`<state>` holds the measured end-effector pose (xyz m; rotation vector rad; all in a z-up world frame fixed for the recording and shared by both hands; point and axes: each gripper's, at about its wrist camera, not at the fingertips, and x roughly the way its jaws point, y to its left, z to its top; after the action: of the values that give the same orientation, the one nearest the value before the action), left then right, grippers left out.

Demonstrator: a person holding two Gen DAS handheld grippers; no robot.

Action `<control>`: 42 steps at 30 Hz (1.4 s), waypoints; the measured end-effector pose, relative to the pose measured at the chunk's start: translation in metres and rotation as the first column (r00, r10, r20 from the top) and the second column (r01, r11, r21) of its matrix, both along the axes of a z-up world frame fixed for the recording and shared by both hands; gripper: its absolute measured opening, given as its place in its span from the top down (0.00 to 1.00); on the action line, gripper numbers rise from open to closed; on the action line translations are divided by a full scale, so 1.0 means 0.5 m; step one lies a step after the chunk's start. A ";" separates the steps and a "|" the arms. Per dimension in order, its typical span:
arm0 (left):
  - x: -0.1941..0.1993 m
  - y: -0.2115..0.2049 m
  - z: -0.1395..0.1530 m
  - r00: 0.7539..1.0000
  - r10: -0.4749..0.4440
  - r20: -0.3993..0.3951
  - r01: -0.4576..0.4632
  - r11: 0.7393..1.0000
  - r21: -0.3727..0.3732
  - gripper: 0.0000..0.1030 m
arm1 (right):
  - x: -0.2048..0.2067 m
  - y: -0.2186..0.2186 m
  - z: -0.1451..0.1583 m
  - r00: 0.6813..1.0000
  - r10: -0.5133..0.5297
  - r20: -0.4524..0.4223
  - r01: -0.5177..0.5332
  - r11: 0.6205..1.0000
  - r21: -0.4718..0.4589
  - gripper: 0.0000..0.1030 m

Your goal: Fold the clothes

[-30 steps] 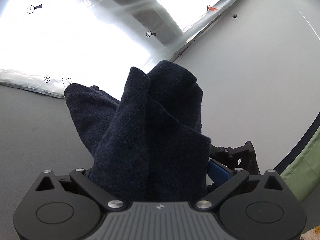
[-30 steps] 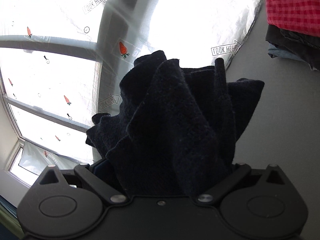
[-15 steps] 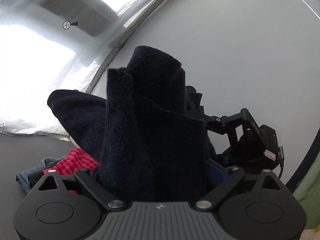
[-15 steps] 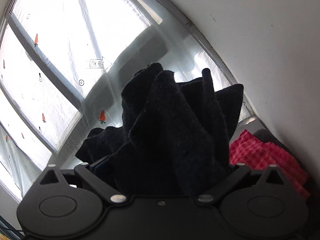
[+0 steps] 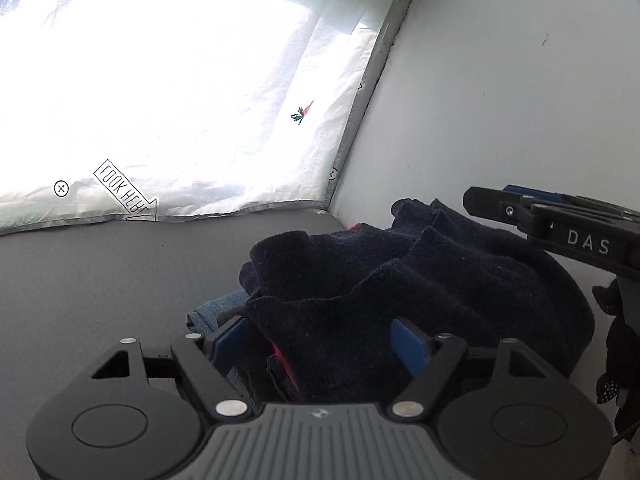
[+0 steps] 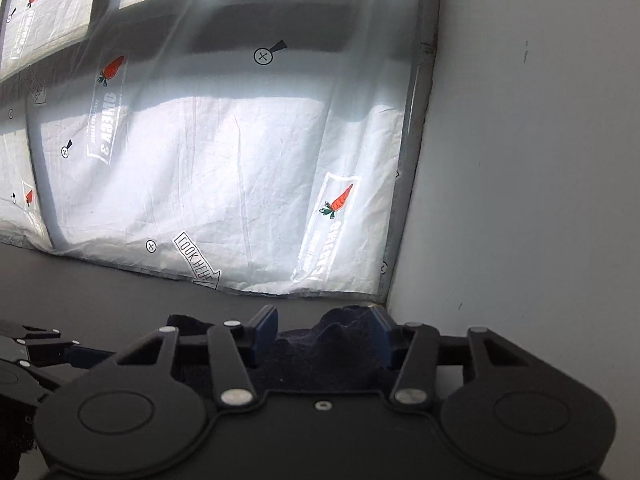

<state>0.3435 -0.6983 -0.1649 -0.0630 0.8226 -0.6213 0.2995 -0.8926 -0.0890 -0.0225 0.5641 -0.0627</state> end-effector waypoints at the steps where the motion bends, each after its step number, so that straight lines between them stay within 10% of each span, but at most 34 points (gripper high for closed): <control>1: 0.011 0.009 -0.006 1.000 0.017 -0.024 -0.017 1.000 0.001 0.23 | -0.013 -0.003 -0.035 0.999 -0.011 -0.047 0.012 1.000 0.016 0.56; 12: -0.030 0.084 0.019 0.994 0.090 -0.057 -0.088 0.995 0.042 0.23 | -0.082 0.056 -0.042 0.993 -0.116 -0.018 0.114 0.990 -0.083 0.32; 23: -0.184 0.252 0.073 0.986 0.165 0.033 -0.166 0.986 0.026 0.11 | -0.231 0.208 -0.006 0.989 -0.145 0.009 0.145 0.988 0.050 0.04; 30: -0.308 0.394 0.124 0.963 0.230 0.144 -0.231 0.973 -0.008 0.00 | -0.303 0.347 -0.004 0.999 -0.043 0.010 0.042 0.998 0.050 0.01; 35: -0.384 0.506 0.148 0.902 0.305 0.306 -0.307 0.951 -0.043 0.00 | -0.340 0.458 -0.001 1.000 0.020 0.023 -0.022 0.995 0.102 0.00; 42: -0.429 0.683 0.155 0.913 0.315 0.258 -0.321 0.947 -0.021 0.00 | -0.396 0.656 -0.003 0.997 0.054 0.062 -0.057 0.996 0.061 0.00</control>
<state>0.1290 -0.3569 -0.0876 -0.0918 0.5490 -0.3028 0.1015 -0.5648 -0.0908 0.0249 0.5051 0.0084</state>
